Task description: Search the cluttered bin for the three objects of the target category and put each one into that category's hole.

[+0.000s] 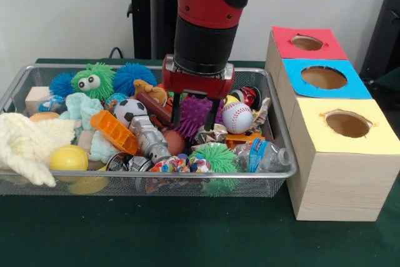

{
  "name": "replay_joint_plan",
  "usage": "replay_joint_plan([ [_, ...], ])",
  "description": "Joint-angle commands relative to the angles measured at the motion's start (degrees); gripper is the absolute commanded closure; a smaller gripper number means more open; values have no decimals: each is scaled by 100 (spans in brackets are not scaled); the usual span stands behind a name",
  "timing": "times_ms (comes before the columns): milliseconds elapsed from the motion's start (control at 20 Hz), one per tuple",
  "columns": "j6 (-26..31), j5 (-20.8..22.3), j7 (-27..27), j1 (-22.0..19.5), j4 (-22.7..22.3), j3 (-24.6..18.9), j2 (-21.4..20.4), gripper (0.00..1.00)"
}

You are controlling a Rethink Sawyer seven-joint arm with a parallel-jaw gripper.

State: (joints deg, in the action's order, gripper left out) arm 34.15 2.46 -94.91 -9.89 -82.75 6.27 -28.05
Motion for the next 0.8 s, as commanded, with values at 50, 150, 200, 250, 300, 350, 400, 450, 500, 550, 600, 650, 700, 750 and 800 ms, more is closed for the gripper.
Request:
replay_joint_plan([
  [50, 87, -523, -2330, 354, -491, 576, -195, 0],
  [150, -14, -623, -2594, 500, -607, 744, -224, 0],
  [200, -73, -687, -2746, 582, -675, 832, -252, 0],
  [250, -123, -773, -2866, 616, -748, 854, -263, 0],
  [300, -173, -858, -2987, 650, -822, 875, -273, 0],
  [350, -175, -937, -3092, 658, -842, 878, -246, 0],
  [400, -200, -1005, -3148, 643, -873, 857, -227, 0],
  [450, -277, -1057, -3242, 665, -919, 872, -217, 0],
  [500, -317, -1122, -3308, 664, -985, 850, -220, 0],
  [550, -379, -1154, -3348, 663, -1021, 845, -210, 0],
  [600, -386, -1223, -3391, 644, -1075, 810, -218, 0],
  [650, -399, -1255, -3400, 621, -1098, 782, -214, 0],
  [700, -412, -1288, -3408, 599, -1122, 753, -210, 0],
  [750, -433, -1286, -3401, 587, -1116, 740, -192, 0],
  [800, -454, -1284, -3394, 575, -1109, 727, -173, 0],
])
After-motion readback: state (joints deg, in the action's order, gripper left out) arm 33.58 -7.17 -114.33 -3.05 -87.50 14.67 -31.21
